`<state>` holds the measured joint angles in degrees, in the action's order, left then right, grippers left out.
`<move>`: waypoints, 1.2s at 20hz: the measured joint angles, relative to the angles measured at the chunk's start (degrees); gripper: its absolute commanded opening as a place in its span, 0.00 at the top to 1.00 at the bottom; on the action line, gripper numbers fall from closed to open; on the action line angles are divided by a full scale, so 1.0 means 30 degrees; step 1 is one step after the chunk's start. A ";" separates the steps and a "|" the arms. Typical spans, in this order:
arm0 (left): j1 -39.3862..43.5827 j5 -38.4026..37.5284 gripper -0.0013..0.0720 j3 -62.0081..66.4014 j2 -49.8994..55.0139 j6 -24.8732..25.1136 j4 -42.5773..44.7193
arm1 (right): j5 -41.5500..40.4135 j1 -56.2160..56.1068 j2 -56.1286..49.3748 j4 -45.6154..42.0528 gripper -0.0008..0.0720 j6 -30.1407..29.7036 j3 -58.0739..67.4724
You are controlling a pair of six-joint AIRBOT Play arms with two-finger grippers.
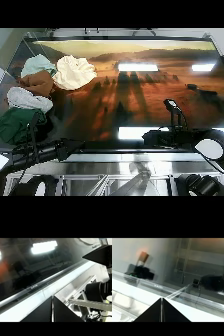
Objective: Fold the shirts.
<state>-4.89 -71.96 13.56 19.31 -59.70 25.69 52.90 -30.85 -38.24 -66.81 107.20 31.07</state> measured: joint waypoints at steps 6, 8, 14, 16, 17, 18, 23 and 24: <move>0.0000 -0.0007 0.96 -0.0095 0.0000 0.0000 0.0007 | 0.0000 0.0000 0.0000 0.0000 0.95 0.0000 -0.0015; 0.0000 -0.0007 0.96 -0.0102 0.0000 0.0000 0.0000 | 0.0000 0.0000 0.0000 0.0000 0.95 0.0000 -0.0015; 0.0000 0.0000 0.96 -0.0102 0.0000 0.0007 0.0007 | 0.0000 0.0000 0.0000 0.0000 0.95 0.0000 -0.0015; 0.0000 0.0007 0.96 -0.0102 0.0000 0.0000 -0.0015 | -0.0007 0.0000 0.0000 0.0007 0.95 0.0000 -0.0015; 0.0000 0.0029 0.96 -0.0102 0.0000 0.0007 -0.0036 | -0.0022 0.0000 0.0000 0.0007 0.95 0.0000 -0.0015; 0.0000 0.0109 0.96 -0.0102 0.0000 0.0007 -0.0073 | -0.0029 0.0000 0.0000 0.0007 0.95 0.0000 -0.0015; 0.0000 0.1137 0.97 -0.0102 0.0000 -0.0036 -0.0109 | -0.0051 0.0000 -0.0007 0.0022 0.96 0.0000 -0.0015; 0.0000 0.1355 0.98 -0.0029 0.0007 -0.0240 -0.0095 | -0.0124 0.0000 -0.0007 0.0022 0.95 0.0000 -0.0015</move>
<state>-4.89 -67.90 13.47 19.33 -60.42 25.41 52.53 -30.85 -38.26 -66.74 107.20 31.03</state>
